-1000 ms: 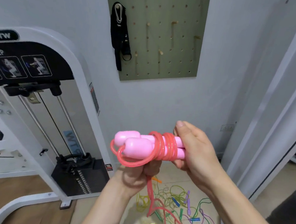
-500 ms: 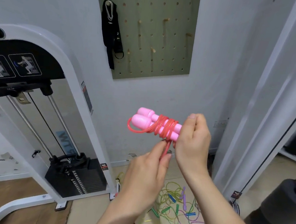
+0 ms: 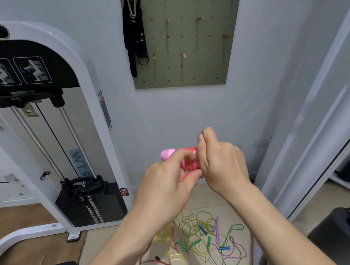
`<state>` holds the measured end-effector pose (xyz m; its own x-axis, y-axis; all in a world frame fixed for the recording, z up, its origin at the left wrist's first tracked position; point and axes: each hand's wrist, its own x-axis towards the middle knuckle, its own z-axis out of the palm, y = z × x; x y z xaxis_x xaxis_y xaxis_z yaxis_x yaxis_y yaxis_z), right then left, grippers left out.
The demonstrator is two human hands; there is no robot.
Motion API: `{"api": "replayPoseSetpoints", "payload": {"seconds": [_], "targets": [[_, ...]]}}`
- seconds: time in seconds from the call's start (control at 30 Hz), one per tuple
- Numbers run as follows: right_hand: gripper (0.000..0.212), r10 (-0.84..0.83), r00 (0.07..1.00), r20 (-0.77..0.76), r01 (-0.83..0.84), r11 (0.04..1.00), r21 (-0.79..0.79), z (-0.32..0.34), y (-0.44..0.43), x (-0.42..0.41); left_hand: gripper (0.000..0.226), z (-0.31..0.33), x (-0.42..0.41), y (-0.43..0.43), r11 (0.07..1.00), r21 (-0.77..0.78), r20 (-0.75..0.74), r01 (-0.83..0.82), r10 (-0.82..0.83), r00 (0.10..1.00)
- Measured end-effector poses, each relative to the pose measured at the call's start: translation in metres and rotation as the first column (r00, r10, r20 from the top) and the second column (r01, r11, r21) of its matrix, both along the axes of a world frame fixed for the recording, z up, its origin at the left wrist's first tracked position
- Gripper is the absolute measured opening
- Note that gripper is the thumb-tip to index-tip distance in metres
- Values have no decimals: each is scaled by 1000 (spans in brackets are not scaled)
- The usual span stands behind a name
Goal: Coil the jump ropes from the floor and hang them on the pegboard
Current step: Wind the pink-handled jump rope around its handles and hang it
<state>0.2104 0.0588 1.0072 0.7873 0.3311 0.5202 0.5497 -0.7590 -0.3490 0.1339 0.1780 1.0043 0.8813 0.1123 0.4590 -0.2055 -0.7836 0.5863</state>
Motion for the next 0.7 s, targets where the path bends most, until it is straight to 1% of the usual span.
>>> {"api": "replayPoseSetpoints", "payload": {"seconds": [0.03,0.1,0.13,0.17,0.23,0.3,0.33,0.4,0.47,0.53,0.57,0.63,0.7], "targets": [[21,14,1000,-2,-14,999,-48,1,-1,-1,16,2,0,0,999,-30,-30,20,-21,999],[23,24,999,-21,-27,990,-138,2,-4,-1,15,5,-3,1,996,57,-63,75,-71,995],[24,21,999,-37,-27,983,-183,2,-6,1,16,4,-4,2,986,138,-62,99,-91,994],[24,14,999,-52,-26,973,-227,3,-8,3,19,3,-6,4,961,250,-46,122,-114,992],[25,8,997,-72,-29,955,-295,4,-12,7,26,-3,-8,6,853,497,-15,161,-177,984],[26,26,995,-91,-55,942,-330,3,-15,9,21,-10,-9,5,760,641,128,109,-246,961],[27,34,994,-100,-66,940,-335,3,-16,10,20,-12,-8,6,732,679,222,54,-275,935],[28,44,994,-101,-76,939,-336,3,-18,8,31,-12,-6,10,720,694,350,-14,-321,880],[29,55,993,-103,-87,940,-330,5,-18,4,29,-8,-3,15,691,722,395,-49,-352,848],[28,97,989,-111,-127,944,-306,8,-17,-1,26,-6,0,19,667,741,402,-82,-343,849],[28,132,985,-111,-159,944,-289,10,-17,-3,26,-4,2,20,675,733,400,-89,-322,858],[28,219,967,-127,-242,947,-213,16,-17,-7,28,-1,4,23,729,681,375,-70,-265,888],[27,305,944,-129,-322,935,-145,22,-19,-9,31,2,8,27,790,612,283,43,-269,921]]}}
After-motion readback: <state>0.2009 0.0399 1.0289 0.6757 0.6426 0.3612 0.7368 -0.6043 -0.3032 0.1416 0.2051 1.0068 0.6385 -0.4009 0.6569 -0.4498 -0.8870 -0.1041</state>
